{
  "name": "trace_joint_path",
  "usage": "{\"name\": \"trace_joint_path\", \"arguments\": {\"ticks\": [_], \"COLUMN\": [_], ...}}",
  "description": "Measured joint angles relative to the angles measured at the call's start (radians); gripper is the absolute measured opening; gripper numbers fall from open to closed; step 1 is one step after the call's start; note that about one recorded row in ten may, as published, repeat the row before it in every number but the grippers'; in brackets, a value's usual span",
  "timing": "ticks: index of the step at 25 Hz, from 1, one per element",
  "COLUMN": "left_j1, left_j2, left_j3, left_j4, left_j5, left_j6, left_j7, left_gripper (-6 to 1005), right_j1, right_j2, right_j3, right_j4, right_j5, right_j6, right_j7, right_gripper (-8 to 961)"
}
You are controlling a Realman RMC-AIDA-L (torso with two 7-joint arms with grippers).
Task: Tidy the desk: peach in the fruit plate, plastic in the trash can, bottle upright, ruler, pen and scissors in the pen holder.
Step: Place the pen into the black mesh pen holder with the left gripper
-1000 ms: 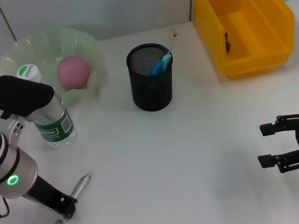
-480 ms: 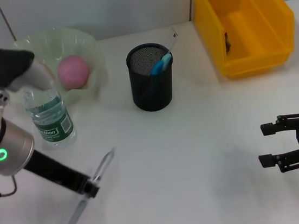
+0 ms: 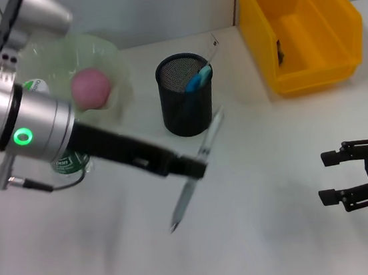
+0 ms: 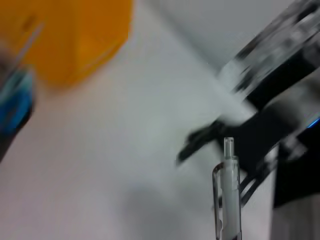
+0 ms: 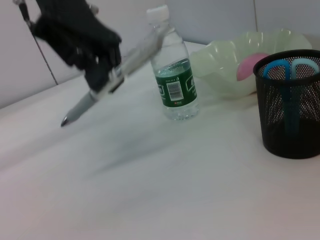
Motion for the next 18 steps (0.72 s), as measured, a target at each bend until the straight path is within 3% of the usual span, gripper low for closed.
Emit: {"name": "trace_joint_path", "arguments": {"ticks": [9, 18], "left_j1": [-0.007, 0.047], "left_j2": [-0.006, -0.009], "left_j3": [0.021, 0.187], "left_j4": [-0.066, -0.106], "left_j5": [-0.249, -0.572], "left_j6": [-0.194, -0.536], "left_j7": [0.222, 0.487], "left_gripper": [138, 139], "right_j1": [0.0, 0.003], "right_j2": [0.0, 0.0], "right_j3": [0.002, 0.002], "right_j4": [-0.008, -0.009], "right_j5": [0.0, 0.0], "right_j6": [-0.007, -0.009], "right_j7": [0.014, 0.022], "right_gripper": [834, 834]}}
